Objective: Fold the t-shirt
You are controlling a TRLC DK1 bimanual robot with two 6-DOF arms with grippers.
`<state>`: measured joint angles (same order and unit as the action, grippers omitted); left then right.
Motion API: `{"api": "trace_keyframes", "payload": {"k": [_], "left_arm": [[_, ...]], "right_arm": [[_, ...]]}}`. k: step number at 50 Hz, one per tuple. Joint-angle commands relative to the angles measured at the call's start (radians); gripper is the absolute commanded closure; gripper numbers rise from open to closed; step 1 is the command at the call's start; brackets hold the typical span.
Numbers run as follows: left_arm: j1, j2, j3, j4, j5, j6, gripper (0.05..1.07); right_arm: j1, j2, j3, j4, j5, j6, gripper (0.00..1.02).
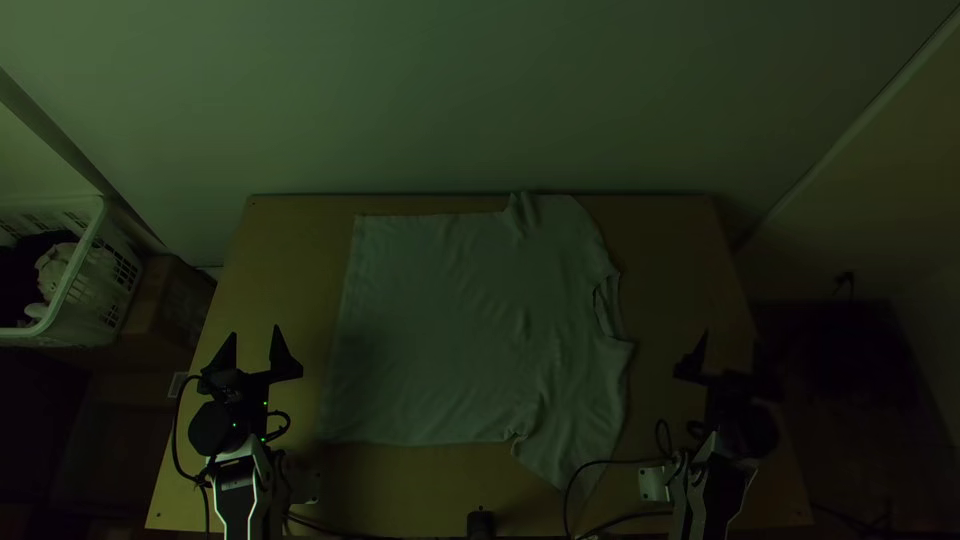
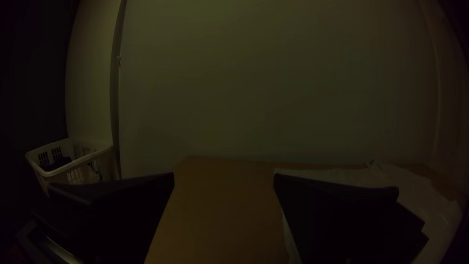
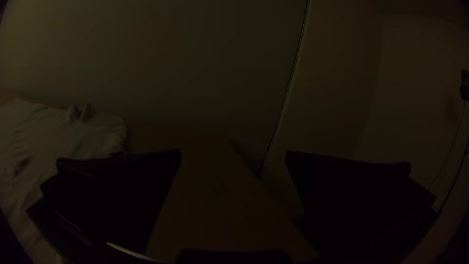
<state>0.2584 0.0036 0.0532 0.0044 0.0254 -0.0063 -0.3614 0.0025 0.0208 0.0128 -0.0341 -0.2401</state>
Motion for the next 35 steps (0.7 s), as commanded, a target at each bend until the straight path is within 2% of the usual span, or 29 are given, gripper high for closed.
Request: {"api": "trace_keyframes", "payload": {"k": [1, 24, 35], "left_arm": [[0.004, -0.004, -0.049, -0.017, 0.001, 0.000, 0.10], [0.004, -0.004, -0.049, -0.018, 0.001, -0.009, 0.10], [0.036, -0.007, -0.050, -0.011, -0.008, 0.023, 0.10]], "right_arm": [[0.002, -0.006, -0.013, -0.020, 0.007, 0.005, 0.04], [0.004, -0.006, -0.013, -0.020, 0.007, 0.010, 0.04], [0.013, -0.007, -0.013, -0.020, 0.007, 0.010, 0.04]]}}
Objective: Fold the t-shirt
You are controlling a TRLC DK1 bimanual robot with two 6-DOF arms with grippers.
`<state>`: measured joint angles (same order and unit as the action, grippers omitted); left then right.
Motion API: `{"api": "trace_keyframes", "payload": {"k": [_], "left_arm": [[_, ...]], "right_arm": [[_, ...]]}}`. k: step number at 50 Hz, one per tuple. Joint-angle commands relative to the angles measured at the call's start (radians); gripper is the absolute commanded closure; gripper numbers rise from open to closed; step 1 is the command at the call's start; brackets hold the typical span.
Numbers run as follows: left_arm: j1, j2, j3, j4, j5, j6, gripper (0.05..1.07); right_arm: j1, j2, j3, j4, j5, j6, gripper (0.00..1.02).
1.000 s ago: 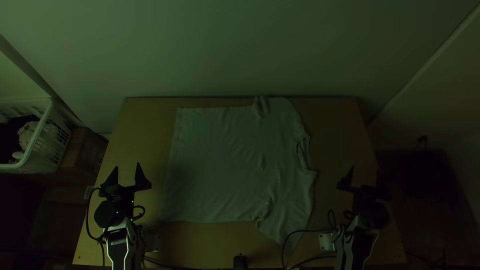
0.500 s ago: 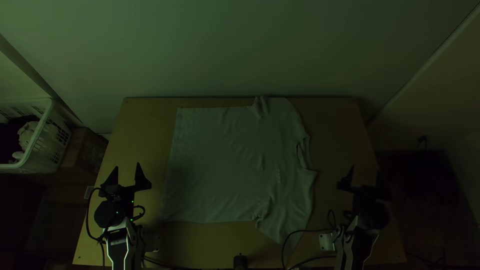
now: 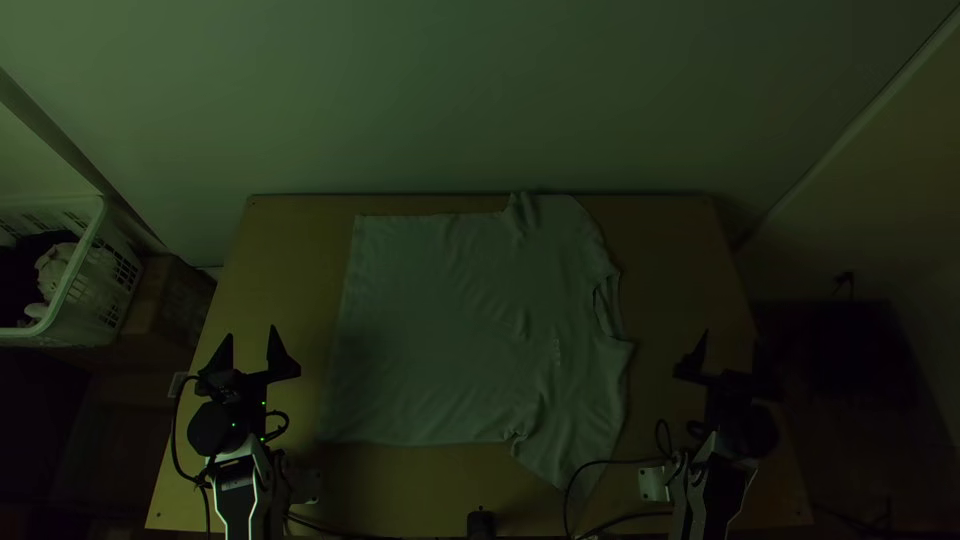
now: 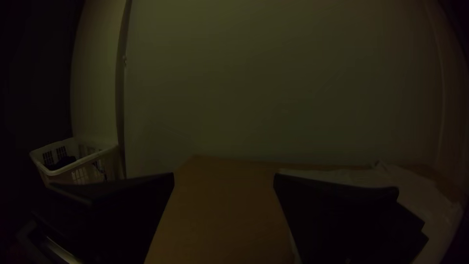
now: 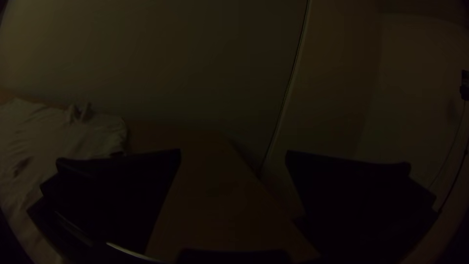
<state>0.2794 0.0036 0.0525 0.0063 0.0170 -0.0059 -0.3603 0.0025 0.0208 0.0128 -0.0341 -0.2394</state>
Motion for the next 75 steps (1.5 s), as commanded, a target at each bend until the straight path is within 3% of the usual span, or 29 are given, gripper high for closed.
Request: {"api": "trace_keyframes", "payload": {"k": [1, 24, 53, 75], "left_arm": [[0.018, -0.007, -0.048, -0.011, 0.001, 0.026, 0.10], [-0.016, 0.039, 0.079, -0.103, 0.008, 0.092, 0.10], [-0.082, 0.464, 0.494, -0.097, 0.011, 0.101, 0.10], [-0.097, 0.828, 0.876, -0.097, 0.009, 0.130, 0.10]], "right_arm": [[0.015, -0.007, -0.013, -0.020, 0.008, 0.009, 0.04], [0.041, 0.051, 0.134, -0.093, 0.017, 0.034, 0.04], [0.058, 0.590, 0.545, 0.032, 0.020, 0.095, 0.04], [0.101, 0.995, 0.955, 0.036, 0.020, 0.153, 0.04]]}}
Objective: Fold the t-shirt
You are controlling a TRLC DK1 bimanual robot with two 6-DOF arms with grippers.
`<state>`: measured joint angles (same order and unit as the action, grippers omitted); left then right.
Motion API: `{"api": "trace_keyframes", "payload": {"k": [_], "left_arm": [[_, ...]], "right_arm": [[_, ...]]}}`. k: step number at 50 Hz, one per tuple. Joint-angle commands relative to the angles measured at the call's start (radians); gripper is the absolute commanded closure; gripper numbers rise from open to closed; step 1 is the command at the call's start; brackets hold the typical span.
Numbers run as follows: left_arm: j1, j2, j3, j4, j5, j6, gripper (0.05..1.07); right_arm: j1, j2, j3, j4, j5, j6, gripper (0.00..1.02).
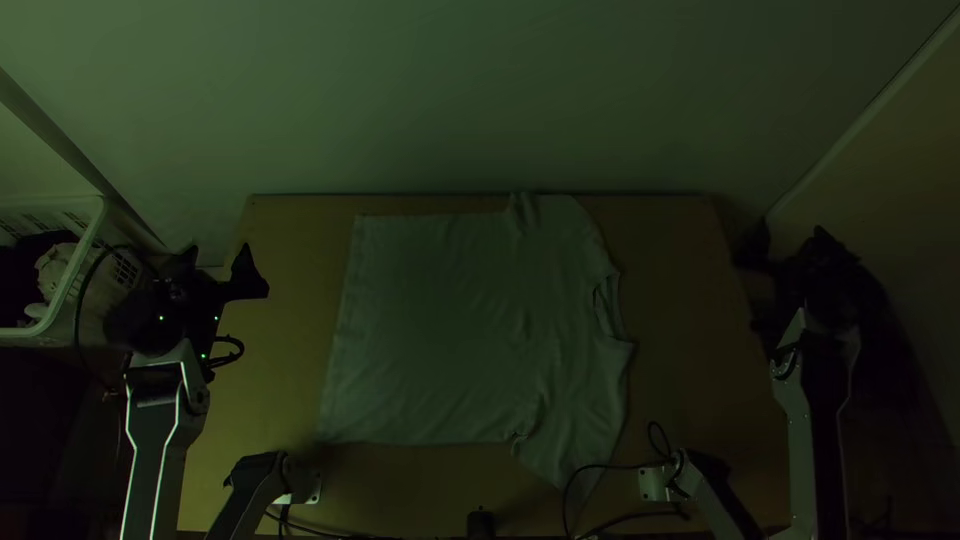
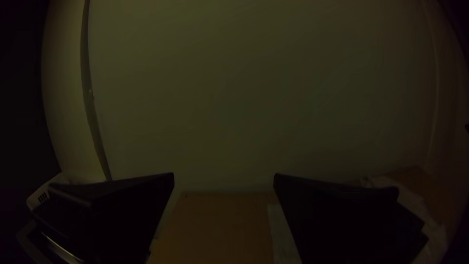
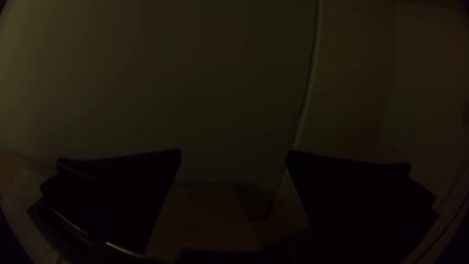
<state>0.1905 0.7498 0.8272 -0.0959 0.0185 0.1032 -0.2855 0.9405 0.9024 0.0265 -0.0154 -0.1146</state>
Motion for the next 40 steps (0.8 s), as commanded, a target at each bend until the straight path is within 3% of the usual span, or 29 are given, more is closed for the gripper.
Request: {"api": "trace_keyframes", "payload": {"k": [1, 8, 27, 34, 40], "left_arm": [[-0.010, 0.095, 0.118, 0.004, 0.008, 0.021, 0.10], [-0.045, 0.194, 0.204, 0.018, 0.003, 0.023, 0.10], [-0.109, 0.526, 0.454, -0.019, -0.032, -0.034, 0.10], [-0.129, 0.640, 0.529, -0.025, -0.032, -0.037, 0.10], [-0.146, 0.726, 0.586, -0.034, -0.032, -0.048, 0.10]], "right_arm": [[0.032, 0.070, 0.087, 0.027, 0.002, 0.035, 0.04], [0.048, 0.184, 0.208, -0.008, 0.003, 0.075, 0.04], [0.190, 0.425, 0.441, -0.086, 0.026, 0.101, 0.04], [0.233, 0.546, 0.556, -0.209, 0.026, 0.153, 0.05], [0.269, 0.627, 0.607, -0.235, 0.026, 0.167, 0.05]]}}
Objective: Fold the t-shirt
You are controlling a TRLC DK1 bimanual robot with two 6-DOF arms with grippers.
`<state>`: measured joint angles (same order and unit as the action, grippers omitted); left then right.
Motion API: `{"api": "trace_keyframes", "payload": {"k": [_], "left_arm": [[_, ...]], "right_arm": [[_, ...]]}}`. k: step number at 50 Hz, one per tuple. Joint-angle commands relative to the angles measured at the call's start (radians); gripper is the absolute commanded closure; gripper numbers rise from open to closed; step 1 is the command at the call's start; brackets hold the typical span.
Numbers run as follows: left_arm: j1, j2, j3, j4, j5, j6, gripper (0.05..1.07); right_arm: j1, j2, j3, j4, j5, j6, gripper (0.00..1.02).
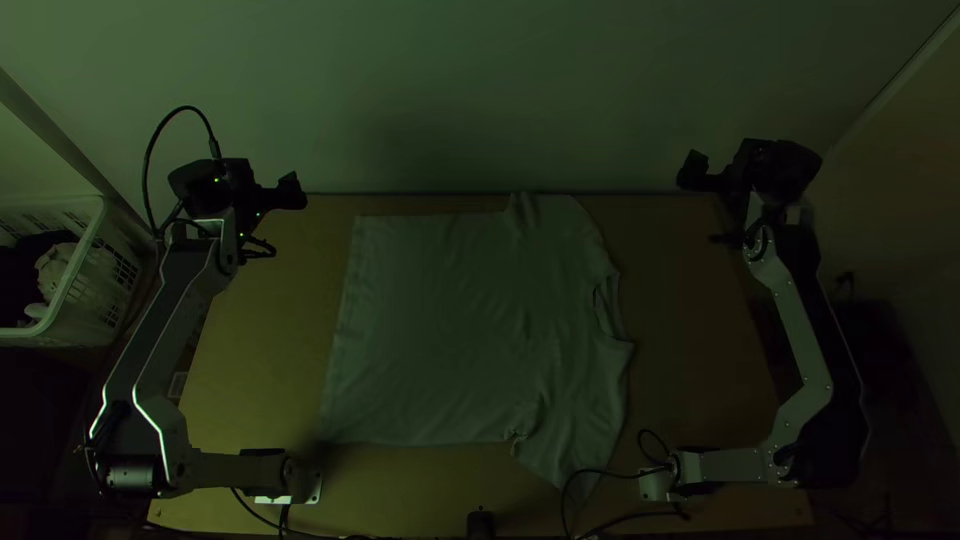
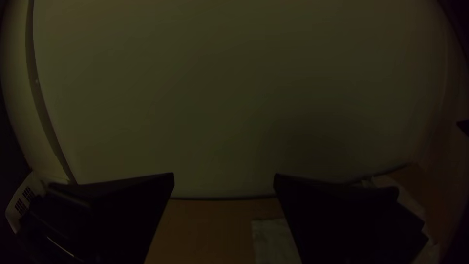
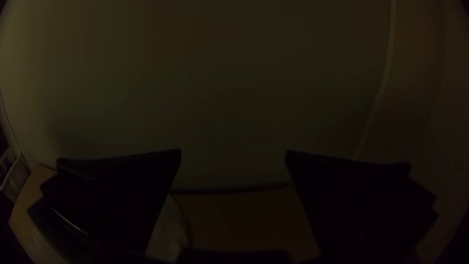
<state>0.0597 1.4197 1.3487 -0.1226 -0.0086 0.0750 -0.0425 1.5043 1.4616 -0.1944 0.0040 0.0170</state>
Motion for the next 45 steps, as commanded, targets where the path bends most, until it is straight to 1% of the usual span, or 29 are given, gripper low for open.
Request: {"api": "trace_keyframes", "payload": {"k": [1, 5, 9, 14, 19, 22, 27, 31, 41, 45], "left_arm": [[-0.018, 0.071, 0.073, -0.008, -0.005, -0.021, 0.10], [-0.029, 0.133, 0.118, -0.041, -0.007, -0.027, 0.10], [-0.031, 0.200, 0.173, -0.086, -0.008, -0.034, 0.10], [-0.032, 0.272, 0.237, -0.135, -0.008, -0.044, 0.10], [-0.032, 0.344, 0.282, -0.153, -0.008, -0.046, 0.11], [-0.034, 0.392, 0.326, -0.193, -0.008, -0.046, 0.11], [-0.035, 0.484, 0.428, -0.276, -0.008, -0.067, 0.11], [-0.035, 0.548, 0.492, -0.319, -0.008, -0.081, 0.11], [-0.063, 0.665, 0.583, -0.359, -0.008, -0.089, 0.11], [-0.077, 0.706, 0.616, -0.381, -0.010, -0.089, 0.11]], "right_arm": [[0.035, 0.076, 0.054, -0.014, 0.007, 0.037, 0.05], [0.047, 0.126, 0.080, -0.016, 0.005, 0.043, 0.05], [0.066, 0.181, 0.126, -0.046, 0.005, 0.055, 0.05], [0.089, 0.252, 0.184, -0.096, 0.001, 0.092, 0.05], [0.113, 0.301, 0.207, -0.097, 0.001, 0.112, 0.05], [0.127, 0.327, 0.223, -0.097, 0.001, 0.120, 0.05], [0.139, 0.379, 0.263, -0.109, 0.001, 0.143, 0.05], [0.144, 0.427, 0.310, -0.148, -0.001, 0.166, 0.05], [0.147, 0.513, 0.379, -0.158, -0.001, 0.202, 0.05], [0.147, 0.547, 0.419, -0.200, -0.002, 0.209, 0.05]]}}
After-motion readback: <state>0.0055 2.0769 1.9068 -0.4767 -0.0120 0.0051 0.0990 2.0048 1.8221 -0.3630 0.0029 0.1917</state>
